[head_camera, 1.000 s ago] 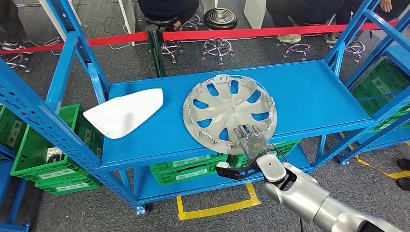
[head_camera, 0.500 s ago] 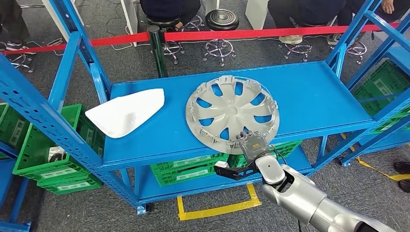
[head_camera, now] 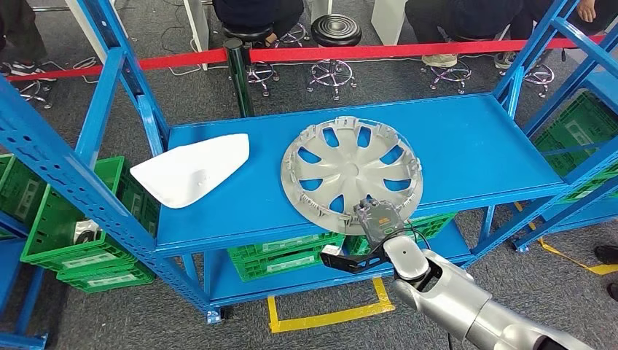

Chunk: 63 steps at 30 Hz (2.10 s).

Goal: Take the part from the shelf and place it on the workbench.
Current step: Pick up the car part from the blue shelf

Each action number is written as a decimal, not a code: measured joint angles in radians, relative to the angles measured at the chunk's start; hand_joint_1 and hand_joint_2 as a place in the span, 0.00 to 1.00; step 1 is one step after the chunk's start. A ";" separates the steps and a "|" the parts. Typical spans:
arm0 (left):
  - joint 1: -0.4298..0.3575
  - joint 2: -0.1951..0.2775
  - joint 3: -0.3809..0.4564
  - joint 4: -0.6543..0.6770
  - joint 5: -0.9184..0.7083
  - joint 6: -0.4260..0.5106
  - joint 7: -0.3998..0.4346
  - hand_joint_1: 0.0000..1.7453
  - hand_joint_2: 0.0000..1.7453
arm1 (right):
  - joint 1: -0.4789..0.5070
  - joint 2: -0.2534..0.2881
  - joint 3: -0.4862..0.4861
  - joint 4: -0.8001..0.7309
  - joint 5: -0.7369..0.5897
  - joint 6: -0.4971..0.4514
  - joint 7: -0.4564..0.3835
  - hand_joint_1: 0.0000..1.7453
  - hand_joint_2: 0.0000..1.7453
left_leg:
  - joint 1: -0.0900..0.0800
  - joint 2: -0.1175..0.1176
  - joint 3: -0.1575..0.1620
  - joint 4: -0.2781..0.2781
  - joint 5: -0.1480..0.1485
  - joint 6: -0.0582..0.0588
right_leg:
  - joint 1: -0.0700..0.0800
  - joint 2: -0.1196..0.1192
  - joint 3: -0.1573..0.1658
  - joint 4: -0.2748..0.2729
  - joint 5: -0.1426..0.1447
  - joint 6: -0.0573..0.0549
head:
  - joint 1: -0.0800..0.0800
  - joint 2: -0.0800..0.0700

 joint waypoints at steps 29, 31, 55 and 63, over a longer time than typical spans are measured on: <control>0.000 0.003 -0.008 0.000 0.027 -0.016 -0.002 0.00 1.00 | 0.031 -0.002 -0.019 -0.022 0.039 -0.001 0.011 0.96 1.00 | -0.003 0.000 -0.001 0.004 -0.001 0.002 | -0.002 -0.001 0.000 -0.004 0.003 0.004 | -0.001 0.000; 0.000 0.006 -0.008 0.000 0.027 -0.024 0.020 0.00 1.00 | 0.032 -0.002 -0.020 -0.023 0.042 0.000 0.011 0.96 1.00 | -0.005 -0.001 -0.004 0.004 0.001 0.006 | -0.004 -0.001 0.000 -0.006 0.005 0.009 | -0.004 0.000; 0.002 0.009 -0.008 0.000 0.011 -0.004 -0.018 0.00 1.00 | 0.050 -0.008 -0.037 -0.038 0.045 0.005 0.011 0.96 1.00 | -0.004 0.001 -0.003 -0.003 0.006 0.004 | -0.002 -0.001 -0.001 -0.005 0.005 -0.009 | -0.002 0.000; 0.002 0.009 -0.008 0.000 0.011 -0.004 -0.017 0.00 1.00 | 0.054 -0.011 -0.039 -0.044 0.045 0.009 0.011 0.96 1.00 | -0.004 0.002 -0.003 -0.003 0.006 0.004 | -0.002 -0.001 -0.001 -0.005 0.004 -0.009 | -0.002 0.000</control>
